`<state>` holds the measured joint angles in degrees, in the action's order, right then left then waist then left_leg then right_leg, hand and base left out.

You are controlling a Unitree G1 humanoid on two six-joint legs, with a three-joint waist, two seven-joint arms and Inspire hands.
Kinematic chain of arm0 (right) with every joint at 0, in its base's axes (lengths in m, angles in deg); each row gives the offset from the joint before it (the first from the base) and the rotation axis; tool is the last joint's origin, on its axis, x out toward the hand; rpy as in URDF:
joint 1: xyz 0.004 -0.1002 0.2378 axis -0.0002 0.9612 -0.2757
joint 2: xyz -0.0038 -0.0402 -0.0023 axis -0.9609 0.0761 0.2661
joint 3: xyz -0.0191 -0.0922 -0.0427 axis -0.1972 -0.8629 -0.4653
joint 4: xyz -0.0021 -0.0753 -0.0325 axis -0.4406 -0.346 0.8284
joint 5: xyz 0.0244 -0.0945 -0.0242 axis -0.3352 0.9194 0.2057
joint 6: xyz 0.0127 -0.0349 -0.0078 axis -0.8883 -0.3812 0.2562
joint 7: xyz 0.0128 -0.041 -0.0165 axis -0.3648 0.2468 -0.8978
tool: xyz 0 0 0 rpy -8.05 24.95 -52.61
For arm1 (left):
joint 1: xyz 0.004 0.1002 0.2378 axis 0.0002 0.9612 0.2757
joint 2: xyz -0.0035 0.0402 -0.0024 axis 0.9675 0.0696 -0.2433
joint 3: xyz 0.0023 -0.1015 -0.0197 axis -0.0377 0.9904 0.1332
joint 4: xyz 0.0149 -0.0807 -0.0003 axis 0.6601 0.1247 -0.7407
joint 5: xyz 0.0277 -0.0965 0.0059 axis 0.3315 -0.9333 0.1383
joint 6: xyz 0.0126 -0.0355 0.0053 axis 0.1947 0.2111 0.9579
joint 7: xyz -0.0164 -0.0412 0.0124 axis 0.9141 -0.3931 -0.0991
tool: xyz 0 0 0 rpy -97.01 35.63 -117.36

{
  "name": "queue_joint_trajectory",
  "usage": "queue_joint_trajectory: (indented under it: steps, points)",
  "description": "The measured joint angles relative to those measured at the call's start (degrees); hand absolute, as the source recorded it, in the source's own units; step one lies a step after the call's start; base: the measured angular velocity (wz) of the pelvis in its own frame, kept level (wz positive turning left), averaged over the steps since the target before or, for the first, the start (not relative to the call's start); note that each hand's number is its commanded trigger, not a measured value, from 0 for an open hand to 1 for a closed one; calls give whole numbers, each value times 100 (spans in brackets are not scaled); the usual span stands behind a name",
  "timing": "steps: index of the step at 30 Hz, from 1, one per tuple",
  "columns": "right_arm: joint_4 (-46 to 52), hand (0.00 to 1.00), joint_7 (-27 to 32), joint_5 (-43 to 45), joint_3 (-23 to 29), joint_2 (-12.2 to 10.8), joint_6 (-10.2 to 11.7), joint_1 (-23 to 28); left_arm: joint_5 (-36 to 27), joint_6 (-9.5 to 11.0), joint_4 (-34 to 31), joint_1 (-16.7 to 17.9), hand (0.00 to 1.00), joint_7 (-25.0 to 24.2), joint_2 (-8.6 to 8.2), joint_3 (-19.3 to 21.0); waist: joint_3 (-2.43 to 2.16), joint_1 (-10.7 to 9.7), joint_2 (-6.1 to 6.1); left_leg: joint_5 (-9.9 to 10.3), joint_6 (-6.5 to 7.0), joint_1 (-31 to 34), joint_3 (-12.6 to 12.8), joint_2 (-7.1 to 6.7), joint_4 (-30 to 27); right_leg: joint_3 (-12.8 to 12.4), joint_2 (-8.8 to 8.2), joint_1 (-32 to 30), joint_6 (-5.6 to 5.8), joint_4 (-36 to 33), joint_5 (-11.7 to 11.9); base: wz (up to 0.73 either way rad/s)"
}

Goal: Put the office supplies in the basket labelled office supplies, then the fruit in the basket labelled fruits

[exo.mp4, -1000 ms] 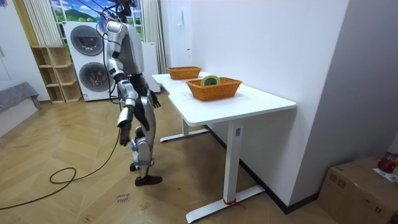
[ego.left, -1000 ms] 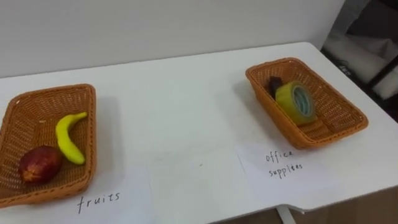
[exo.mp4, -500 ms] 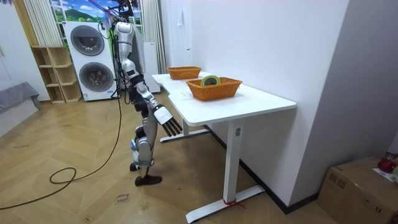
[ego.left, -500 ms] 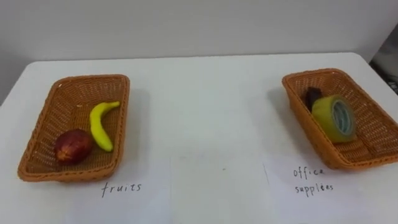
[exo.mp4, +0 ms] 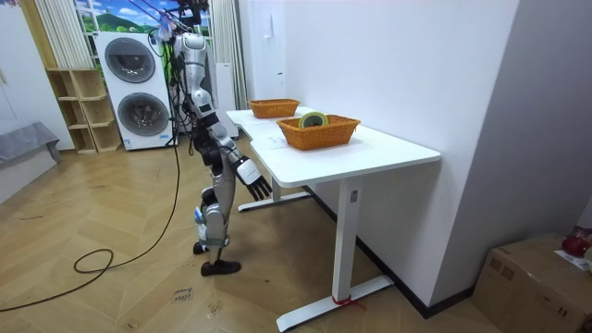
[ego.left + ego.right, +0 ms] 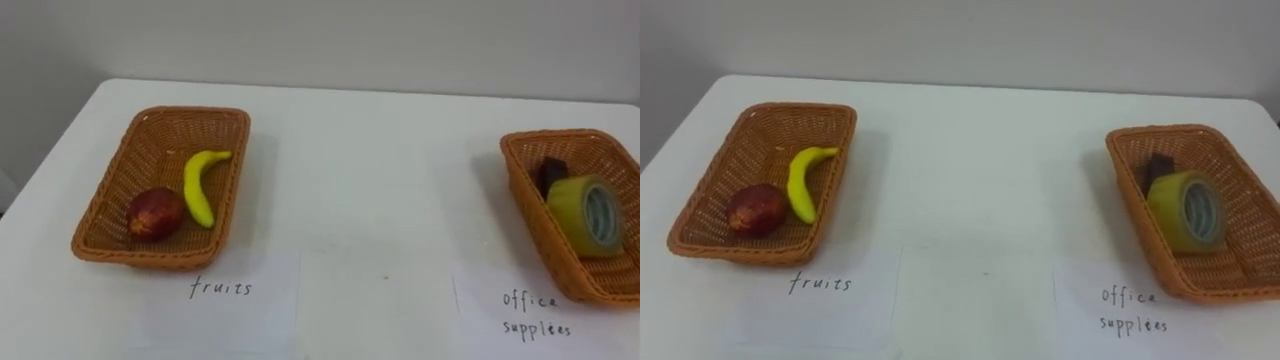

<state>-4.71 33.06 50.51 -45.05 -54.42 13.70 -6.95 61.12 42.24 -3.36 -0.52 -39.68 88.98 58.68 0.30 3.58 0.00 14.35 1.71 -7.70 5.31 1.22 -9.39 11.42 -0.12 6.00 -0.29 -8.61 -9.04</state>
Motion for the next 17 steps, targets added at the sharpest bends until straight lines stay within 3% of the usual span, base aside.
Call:
queue_joint_trajectory:
  steps: [7, 17]
  points:
    - [-1, 0, -313, -131, -101, 0, 0, 9, 711, -164, -5, 48, 0, 0, -1, -24, 6, -11, 89, 0, 0, -6, 0, -2, -33, -34, 0, 20, 0, -1, 0, 0]
    - [-227, 0, -316, -337, -65, -2, 0, 10, 1111, -331, -47, 67, 0, -4, -7, -93, 4, -71, 149, 1, -1, 9, -68, -15, -30, -42, 11, 85, -2, 90, -1, 3]
